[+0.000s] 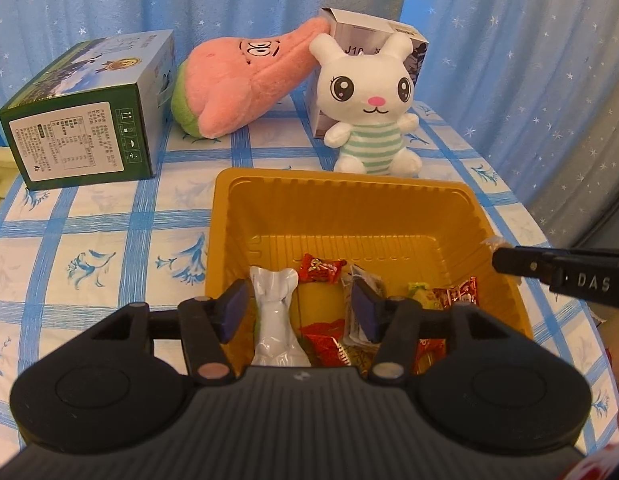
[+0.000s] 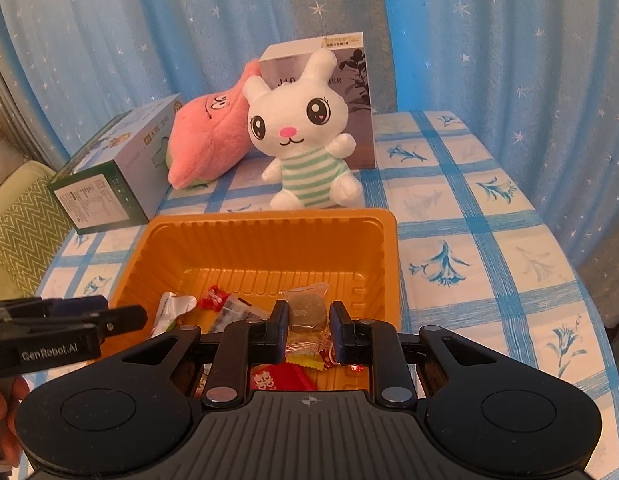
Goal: Organize snacks
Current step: 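Open both tools to drop the candy and caramel into the tray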
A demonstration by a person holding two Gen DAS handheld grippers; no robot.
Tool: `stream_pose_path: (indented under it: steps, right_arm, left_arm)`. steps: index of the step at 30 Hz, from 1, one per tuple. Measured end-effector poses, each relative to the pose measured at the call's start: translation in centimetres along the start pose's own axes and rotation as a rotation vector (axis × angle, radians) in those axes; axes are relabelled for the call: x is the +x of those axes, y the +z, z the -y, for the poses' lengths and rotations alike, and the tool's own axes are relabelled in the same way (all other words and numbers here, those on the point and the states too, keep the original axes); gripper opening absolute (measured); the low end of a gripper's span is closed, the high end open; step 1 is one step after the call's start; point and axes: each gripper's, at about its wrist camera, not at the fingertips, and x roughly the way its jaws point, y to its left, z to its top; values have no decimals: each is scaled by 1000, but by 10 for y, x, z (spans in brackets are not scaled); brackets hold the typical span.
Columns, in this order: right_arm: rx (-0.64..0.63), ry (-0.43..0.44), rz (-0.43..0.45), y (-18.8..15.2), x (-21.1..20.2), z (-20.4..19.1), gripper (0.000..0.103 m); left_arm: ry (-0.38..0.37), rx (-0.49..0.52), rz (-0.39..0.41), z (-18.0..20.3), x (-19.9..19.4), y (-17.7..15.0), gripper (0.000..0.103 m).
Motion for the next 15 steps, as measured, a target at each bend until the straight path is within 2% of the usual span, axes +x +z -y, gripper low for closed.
stream_pose_path:
  steps: [6, 9, 10, 12, 15]
  right_arm:
    - [3, 11, 17, 7, 0, -6, 22]
    - [21, 54, 41, 11, 1, -6, 23]
    - [34, 70, 42, 12, 2, -5, 28]
    - [67, 86, 55, 12, 1, -1, 76]
    - [88, 100, 79, 12, -5, 5, 79]
  left_arm:
    - [0, 10, 2, 2, -2, -2, 58]
    - [2, 12, 6, 3, -3, -3, 65]
    - [5, 17, 8, 3, -3, -4, 70]
    - [23, 42, 13, 4, -6, -7, 75]
    - [38, 61, 20, 4, -10, -12, 81]
